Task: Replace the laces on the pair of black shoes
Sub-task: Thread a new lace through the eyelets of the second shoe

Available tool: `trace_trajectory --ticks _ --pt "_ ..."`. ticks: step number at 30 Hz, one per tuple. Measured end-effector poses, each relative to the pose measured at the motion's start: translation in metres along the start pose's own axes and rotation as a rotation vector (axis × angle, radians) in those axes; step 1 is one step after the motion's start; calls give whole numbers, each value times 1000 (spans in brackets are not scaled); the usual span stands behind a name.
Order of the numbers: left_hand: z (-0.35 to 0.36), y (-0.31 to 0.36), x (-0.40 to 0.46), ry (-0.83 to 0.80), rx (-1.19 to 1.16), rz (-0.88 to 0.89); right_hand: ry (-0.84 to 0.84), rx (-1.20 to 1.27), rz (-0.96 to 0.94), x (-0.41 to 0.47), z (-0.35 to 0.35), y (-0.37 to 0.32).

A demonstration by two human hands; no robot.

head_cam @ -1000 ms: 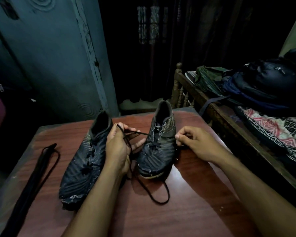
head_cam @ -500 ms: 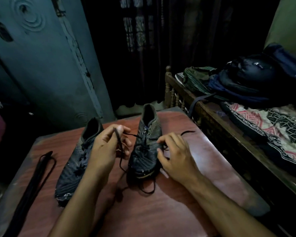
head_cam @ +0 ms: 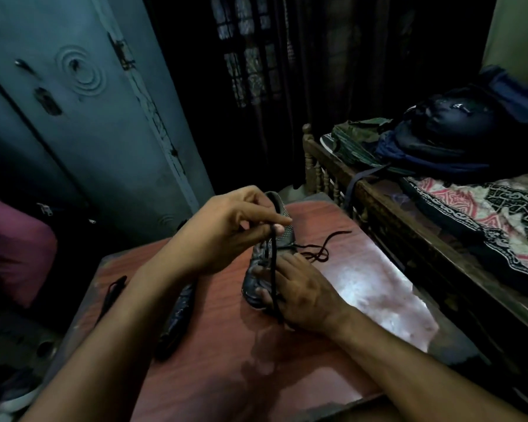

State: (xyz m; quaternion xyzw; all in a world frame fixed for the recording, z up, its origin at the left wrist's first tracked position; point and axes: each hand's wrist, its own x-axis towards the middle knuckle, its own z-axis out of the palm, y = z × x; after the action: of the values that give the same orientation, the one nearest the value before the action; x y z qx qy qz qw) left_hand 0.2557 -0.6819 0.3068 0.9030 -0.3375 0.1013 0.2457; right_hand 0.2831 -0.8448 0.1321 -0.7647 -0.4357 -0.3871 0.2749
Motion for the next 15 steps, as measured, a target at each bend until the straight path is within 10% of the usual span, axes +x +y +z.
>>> trace_trajectory --ticks 8,12,15 --pt "1 -12 12 -233 50 -169 294 161 361 1 -18 11" --pt "5 -22 2 -277 -7 -181 263 316 778 -6 -18 30" --pt "11 -31 -8 -212 -174 -207 158 176 748 -9 -13 37"
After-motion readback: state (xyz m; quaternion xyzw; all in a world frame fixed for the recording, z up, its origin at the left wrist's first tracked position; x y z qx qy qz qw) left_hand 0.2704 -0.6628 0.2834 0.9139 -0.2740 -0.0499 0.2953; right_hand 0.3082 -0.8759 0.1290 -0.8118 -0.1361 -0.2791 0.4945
